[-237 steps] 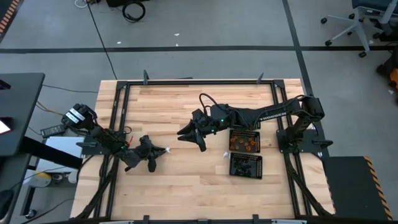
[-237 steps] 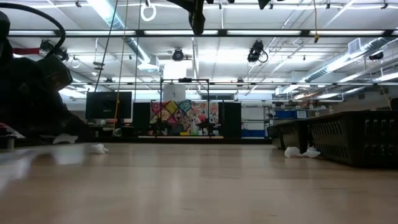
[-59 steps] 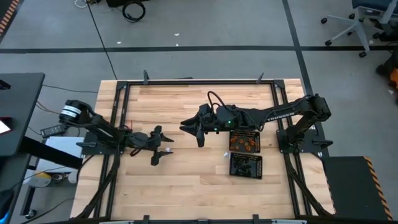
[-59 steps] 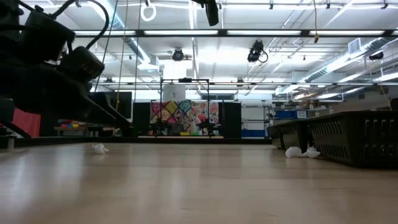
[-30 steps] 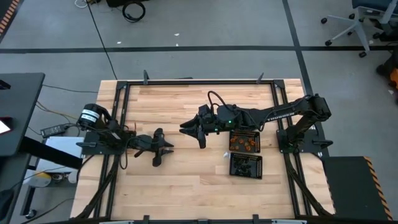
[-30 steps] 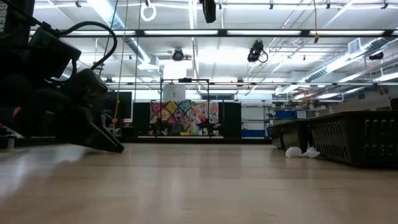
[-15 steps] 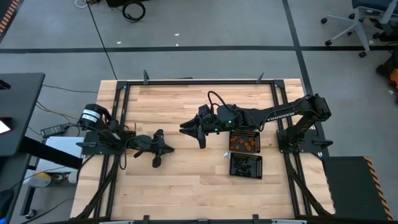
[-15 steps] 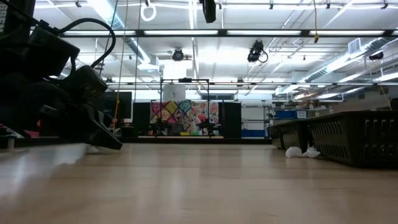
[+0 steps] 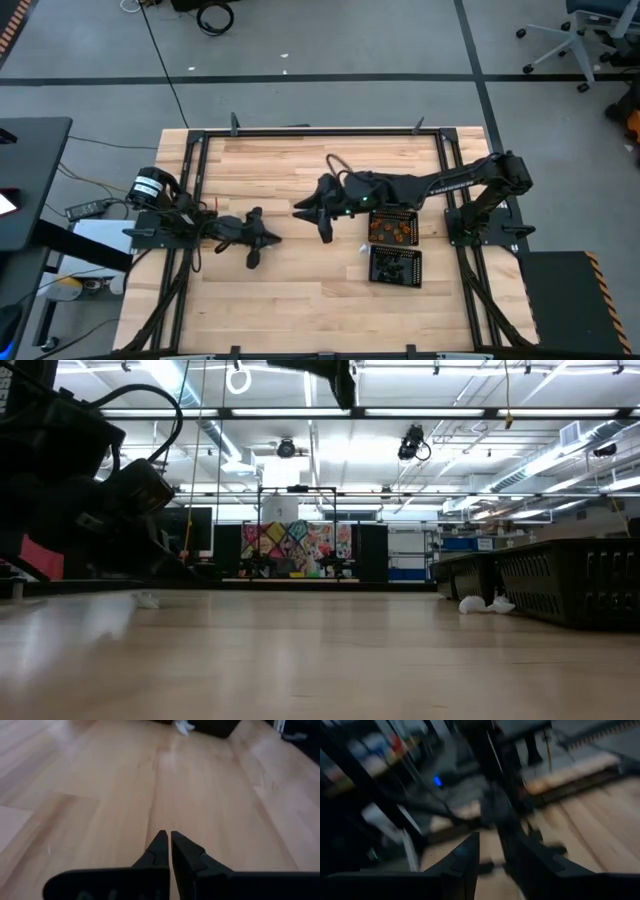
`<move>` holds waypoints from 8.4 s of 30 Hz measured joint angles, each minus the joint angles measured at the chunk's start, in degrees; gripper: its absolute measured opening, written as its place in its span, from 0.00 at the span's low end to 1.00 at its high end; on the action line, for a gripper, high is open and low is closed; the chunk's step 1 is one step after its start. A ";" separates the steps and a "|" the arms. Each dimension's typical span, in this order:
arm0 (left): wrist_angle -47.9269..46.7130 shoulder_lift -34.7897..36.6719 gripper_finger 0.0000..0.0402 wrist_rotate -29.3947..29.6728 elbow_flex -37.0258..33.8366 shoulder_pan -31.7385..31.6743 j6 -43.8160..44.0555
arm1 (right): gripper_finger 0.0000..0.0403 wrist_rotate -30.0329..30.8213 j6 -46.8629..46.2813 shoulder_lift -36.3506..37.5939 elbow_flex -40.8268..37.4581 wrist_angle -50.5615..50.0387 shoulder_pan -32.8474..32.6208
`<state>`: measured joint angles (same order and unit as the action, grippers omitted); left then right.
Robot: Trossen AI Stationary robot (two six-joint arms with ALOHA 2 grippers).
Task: Sort Halloween decoration
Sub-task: Put the white ghost toy into the top black bin
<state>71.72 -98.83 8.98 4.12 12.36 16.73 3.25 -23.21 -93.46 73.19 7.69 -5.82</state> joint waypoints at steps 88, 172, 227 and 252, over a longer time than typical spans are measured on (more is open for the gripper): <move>-83.58 58.14 0.00 15.44 27.47 -1.27 -2.53 | 0.21 -13.89 24.97 -50.46 16.70 22.77 3.41; -42.38 9.84 0.10 -2.54 32.37 -7.71 10.56 | 0.32 -10.32 15.53 -3.49 -5.99 -73.35 31.78; -30.71 -34.53 0.25 0.54 64.94 -3.02 -2.54 | 0.40 -0.34 1.28 24.43 3.34 -66.21 17.04; -40.07 -28.86 0.03 -1.39 64.48 -4.15 -2.72 | 0.40 -1.82 1.30 24.51 3.34 -66.43 17.02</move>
<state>31.65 -127.68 7.60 68.60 8.21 14.00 1.43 -21.91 -68.95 76.53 -58.74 11.20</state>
